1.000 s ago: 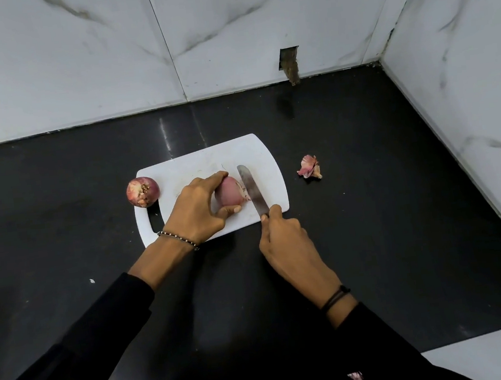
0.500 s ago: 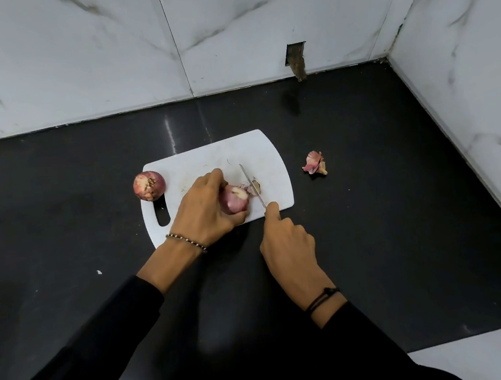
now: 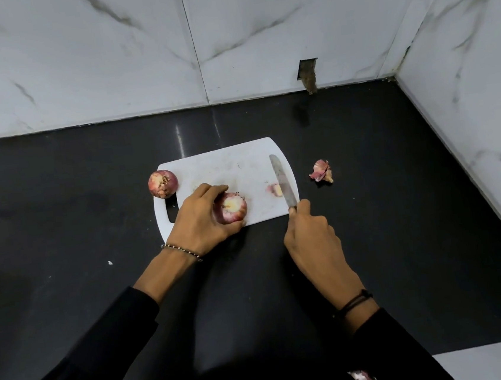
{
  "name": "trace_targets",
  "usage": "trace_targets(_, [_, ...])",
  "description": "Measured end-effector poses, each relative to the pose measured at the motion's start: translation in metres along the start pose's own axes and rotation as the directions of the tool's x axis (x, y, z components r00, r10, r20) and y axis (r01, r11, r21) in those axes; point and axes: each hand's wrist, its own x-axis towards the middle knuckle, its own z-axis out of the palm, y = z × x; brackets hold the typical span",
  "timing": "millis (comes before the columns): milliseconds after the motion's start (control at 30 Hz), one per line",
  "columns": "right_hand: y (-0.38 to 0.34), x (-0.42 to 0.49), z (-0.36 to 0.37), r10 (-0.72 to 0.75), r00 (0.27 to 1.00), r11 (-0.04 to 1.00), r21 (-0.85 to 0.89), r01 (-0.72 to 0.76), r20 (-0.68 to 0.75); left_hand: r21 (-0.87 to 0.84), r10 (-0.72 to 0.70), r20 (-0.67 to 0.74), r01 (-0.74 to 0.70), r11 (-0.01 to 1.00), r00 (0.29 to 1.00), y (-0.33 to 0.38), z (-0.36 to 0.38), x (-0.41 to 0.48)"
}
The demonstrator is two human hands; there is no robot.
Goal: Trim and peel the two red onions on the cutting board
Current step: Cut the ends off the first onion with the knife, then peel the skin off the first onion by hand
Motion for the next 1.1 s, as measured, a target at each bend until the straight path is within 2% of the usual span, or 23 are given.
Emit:
trace_targets(200, [-0.007,-0.004,0.013,-0.039,0.999,0.998,-0.048,0.039,-0.003,-0.173,-0.140,-0.077,0.125,0.977,0.987,0.002,-0.012,-0.018])
trace_targets(333, [-0.010,-0.007,0.012,-0.170,0.984,0.985,0.003,0.170,0.044,-0.335,-0.298,-0.128,0.241,0.911,0.946,-0.001,-0.017,-0.027])
trace_targets(400, [-0.014,-0.009,0.012,-0.233,0.967,0.972,0.014,0.233,0.102,-0.347,-0.328,-0.135,0.266,0.899,0.935,-0.004,-0.019,-0.030])
trace_targets(500, [-0.018,-0.010,0.015,-0.255,0.955,0.967,0.045,0.251,0.152,-0.328,-0.331,-0.132,0.273,0.904,0.934,-0.006,-0.018,-0.033])
trace_targets(667, [-0.008,-0.007,0.011,-0.157,0.981,0.985,0.086,0.148,0.111,-0.352,-0.331,-0.114,0.273,0.895,0.937,-0.004,-0.013,-0.032])
trace_targets(900, [0.029,0.006,-0.008,0.105,0.994,0.983,0.154,-0.099,-0.028,-0.389,-0.313,-0.107,0.250,0.887,0.944,0.002,-0.006,-0.030])
trace_targets(1100, [0.028,0.007,-0.006,0.072,0.992,0.990,0.130,-0.058,-0.107,-0.397,-0.278,-0.076,0.227,0.890,0.958,0.005,-0.002,-0.028])
